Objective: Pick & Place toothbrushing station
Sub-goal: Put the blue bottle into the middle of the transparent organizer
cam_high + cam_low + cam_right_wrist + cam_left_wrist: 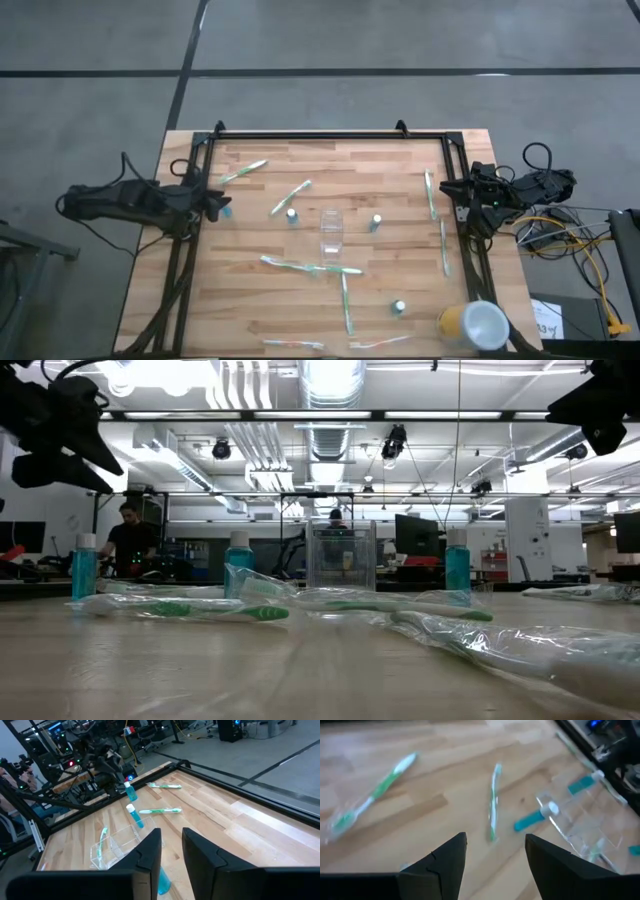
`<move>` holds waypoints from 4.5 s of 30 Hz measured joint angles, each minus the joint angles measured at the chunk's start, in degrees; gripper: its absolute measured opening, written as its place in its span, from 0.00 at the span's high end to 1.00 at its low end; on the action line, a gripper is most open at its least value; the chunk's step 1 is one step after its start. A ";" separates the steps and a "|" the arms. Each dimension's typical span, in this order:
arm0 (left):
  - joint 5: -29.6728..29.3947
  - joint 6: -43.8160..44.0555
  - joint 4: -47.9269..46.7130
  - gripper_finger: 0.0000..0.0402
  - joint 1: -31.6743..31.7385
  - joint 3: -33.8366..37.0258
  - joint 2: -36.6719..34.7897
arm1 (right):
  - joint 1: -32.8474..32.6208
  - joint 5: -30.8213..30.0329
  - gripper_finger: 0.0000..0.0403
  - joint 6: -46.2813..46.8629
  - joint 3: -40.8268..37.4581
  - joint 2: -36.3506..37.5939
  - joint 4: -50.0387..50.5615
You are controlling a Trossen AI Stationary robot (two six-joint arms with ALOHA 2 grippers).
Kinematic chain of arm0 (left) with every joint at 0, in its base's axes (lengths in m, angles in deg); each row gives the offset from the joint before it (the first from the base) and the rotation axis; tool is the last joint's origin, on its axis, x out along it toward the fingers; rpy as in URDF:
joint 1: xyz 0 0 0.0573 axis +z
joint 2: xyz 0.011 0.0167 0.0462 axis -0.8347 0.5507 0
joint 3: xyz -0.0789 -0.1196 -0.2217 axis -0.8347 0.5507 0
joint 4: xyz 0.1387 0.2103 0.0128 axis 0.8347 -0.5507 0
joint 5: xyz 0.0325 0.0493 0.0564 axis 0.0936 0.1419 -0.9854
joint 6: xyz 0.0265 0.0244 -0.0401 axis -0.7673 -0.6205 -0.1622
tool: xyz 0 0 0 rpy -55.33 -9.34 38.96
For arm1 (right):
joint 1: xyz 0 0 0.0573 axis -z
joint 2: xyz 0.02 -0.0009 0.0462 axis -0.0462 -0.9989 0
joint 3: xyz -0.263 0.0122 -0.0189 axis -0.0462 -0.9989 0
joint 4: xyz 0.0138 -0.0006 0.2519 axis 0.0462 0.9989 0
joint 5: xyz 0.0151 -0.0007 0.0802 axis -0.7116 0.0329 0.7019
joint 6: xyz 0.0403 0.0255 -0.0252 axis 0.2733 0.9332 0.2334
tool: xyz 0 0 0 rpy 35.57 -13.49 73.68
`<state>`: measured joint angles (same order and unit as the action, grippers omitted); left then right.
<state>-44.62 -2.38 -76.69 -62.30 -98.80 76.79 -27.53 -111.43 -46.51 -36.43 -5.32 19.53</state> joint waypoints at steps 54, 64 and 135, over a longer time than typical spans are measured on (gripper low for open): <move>6.64 -12.46 -18.68 0.48 0.02 -12.70 20.91 | 0.00 0.00 0.83 0.00 0.00 0.00 -0.01; 4.04 -11.56 -18.53 0.48 0.02 -10.97 24.38 | 0.00 0.01 0.81 0.00 0.00 0.00 0.00; -0.16 14.52 -11.30 0.35 6.17 -5.43 30.72 | 0.00 0.01 0.81 0.00 0.00 0.00 -0.01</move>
<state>-44.79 12.15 -87.99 -56.12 -104.23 107.51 -27.53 -111.42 -46.51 -36.43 -5.32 19.52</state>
